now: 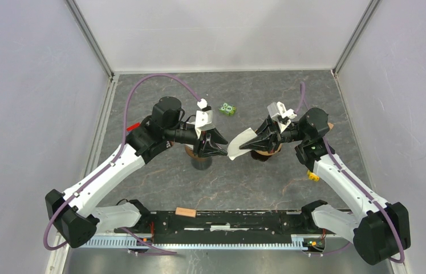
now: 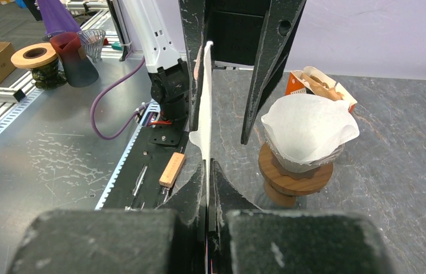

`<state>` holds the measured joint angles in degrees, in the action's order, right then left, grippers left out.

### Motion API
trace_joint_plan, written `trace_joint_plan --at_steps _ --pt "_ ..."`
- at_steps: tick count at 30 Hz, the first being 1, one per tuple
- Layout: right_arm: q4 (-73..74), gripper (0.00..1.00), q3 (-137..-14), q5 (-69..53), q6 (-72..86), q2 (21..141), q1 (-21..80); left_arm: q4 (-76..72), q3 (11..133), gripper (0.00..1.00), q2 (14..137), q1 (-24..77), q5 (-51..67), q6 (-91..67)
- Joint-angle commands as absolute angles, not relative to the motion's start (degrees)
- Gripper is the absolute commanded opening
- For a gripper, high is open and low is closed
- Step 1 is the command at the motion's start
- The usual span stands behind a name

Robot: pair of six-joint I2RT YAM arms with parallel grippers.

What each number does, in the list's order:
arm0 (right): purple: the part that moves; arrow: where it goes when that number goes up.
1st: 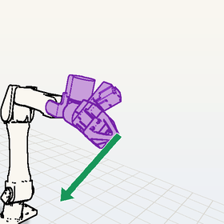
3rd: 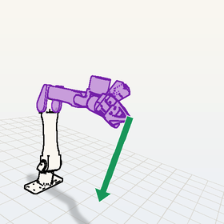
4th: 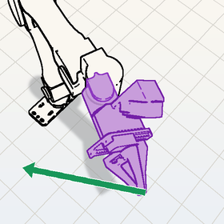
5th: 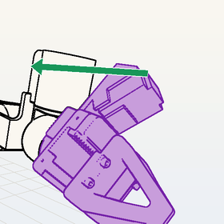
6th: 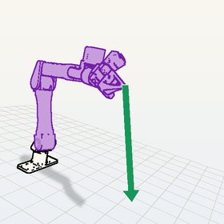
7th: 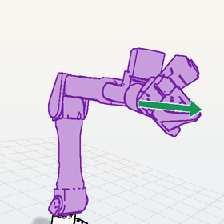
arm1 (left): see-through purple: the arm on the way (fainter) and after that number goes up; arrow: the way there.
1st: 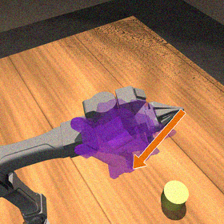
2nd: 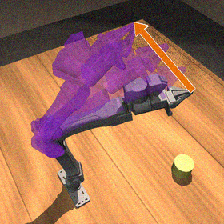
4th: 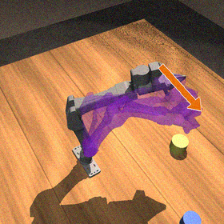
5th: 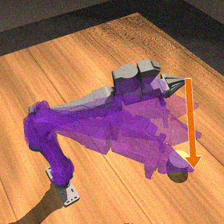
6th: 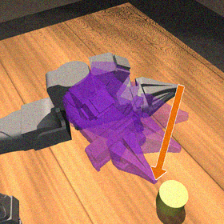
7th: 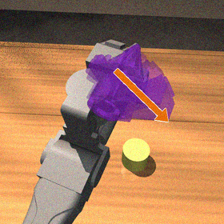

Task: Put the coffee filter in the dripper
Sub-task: Pick up the coffee filter from the coffee filter holder.

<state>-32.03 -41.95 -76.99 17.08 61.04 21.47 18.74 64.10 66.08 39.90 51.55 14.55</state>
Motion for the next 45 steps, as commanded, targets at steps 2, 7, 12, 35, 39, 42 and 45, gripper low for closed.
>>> trace_joint_plan --at_steps 2,7,12,35,39,42,45 --pt "-32.61 0.00 -42.02 -76.72 16.79 60.08 21.27 16.04 64.50 0.47 66.59 39.91 50.57 15.34" --pt "-32.70 0.00 -41.67 -77.06 16.80 59.47 21.27 14.59 64.86 0.46 67.48 39.94 48.33 15.08" --pt "-32.82 0.00 -41.33 -77.30 16.75 59.35 21.30 14.30 64.87 0.45 67.23 39.49 47.42 15.15" --pt "-31.20 0.00 -41.74 -77.85 15.23 59.82 21.01 15.77 64.63 0.44 65.22 37.53 51.68 15.38" --pt "-31.38 0.00 -41.92 -77.63 15.60 59.93 21.01 14.77 65.08 0.44 66.20 37.97 52.16 14.50" --pt "-31.59 0.00 -41.92 -77.56 15.78 59.90 21.05 14.78 64.81 0.44 66.36 38.47 52.14 14.44" --pt "-32.32 0.00 -41.92 -77.59 16.43 59.89 21.01 14.76 64.00 0.43 66.40 38.66 51.68 15.00"
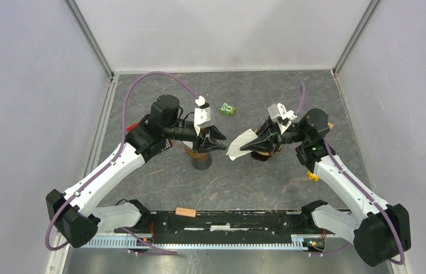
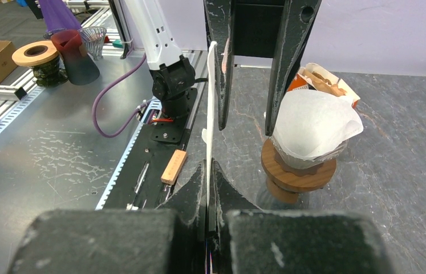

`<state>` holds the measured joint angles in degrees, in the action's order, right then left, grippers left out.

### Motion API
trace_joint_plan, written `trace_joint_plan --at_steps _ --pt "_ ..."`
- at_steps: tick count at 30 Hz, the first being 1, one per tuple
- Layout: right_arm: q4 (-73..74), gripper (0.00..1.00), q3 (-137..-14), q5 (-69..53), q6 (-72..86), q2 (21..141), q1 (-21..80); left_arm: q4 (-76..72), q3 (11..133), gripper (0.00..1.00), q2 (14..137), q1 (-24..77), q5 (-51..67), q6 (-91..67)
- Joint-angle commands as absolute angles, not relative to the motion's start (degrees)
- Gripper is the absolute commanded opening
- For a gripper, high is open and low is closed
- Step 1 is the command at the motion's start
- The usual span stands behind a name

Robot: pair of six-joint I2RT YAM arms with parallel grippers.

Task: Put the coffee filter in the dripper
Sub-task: Pick up the coffee filter from the coffee filter holder.

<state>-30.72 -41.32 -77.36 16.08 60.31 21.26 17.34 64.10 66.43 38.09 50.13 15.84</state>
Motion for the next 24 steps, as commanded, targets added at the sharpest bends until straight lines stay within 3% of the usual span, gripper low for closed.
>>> trace_joint_plan --at_steps 1,24 --pt "-32.41 0.00 -41.92 -77.56 16.56 59.83 20.97 14.73 63.85 0.44 66.36 38.67 51.68 15.09" --pt "-34.80 0.00 -41.66 -77.12 18.75 59.80 21.04 13.13 62.94 0.44 66.75 38.94 52.63 13.90"
